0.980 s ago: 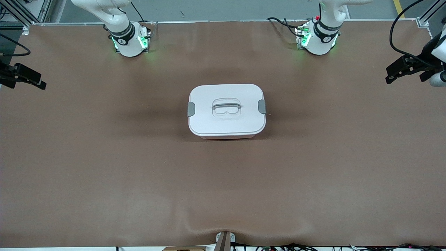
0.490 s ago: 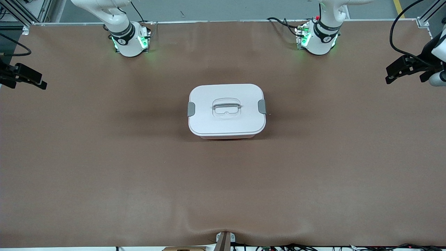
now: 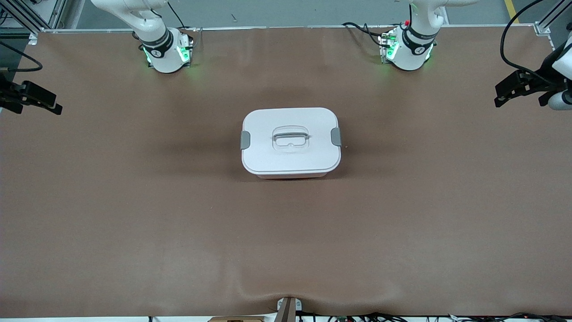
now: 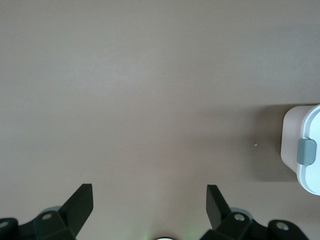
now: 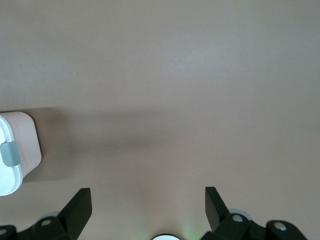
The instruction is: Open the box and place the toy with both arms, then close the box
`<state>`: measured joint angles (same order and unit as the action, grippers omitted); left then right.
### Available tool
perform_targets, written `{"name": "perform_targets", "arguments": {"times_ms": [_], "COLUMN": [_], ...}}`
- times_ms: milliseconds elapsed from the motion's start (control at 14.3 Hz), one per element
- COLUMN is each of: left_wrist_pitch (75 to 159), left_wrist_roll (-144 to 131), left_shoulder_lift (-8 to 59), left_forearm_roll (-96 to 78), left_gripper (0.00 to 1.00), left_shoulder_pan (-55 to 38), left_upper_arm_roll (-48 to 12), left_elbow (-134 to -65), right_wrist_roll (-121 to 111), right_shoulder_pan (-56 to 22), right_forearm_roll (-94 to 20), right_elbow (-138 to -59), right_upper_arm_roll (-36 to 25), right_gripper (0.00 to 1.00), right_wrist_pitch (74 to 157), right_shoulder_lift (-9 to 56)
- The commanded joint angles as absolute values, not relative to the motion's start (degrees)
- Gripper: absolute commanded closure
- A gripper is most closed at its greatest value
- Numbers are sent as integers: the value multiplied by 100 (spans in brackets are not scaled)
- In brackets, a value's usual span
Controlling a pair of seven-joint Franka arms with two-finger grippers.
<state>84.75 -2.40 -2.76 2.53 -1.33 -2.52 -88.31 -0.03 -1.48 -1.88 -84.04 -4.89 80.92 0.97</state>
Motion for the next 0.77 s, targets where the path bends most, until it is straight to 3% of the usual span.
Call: {"name": "perform_targets", "arguments": {"times_ms": [0,700], "left_wrist_pitch": [8508,8508], "left_wrist_roll": [-106,-176], "left_shoulder_lift": [-387,-334], "left_forearm_roll": [149,132], "left_gripper": [0,0], "left_shoulder_pan": [-18,-35], "left_upper_arm_roll": [-281,-299], "left_elbow": [-8912,-8903], "right_wrist_roll": [105,114], "right_shoulder_pan": [-176,-176], "right_forearm_roll": [-185,-185], "right_elbow": [-8420,-8420], "right_upper_arm_roll": [-492,-492], "right_gripper": [0,0], "right_wrist_pitch": [8077,8077], "right_shoulder_lift": [79,88]}}
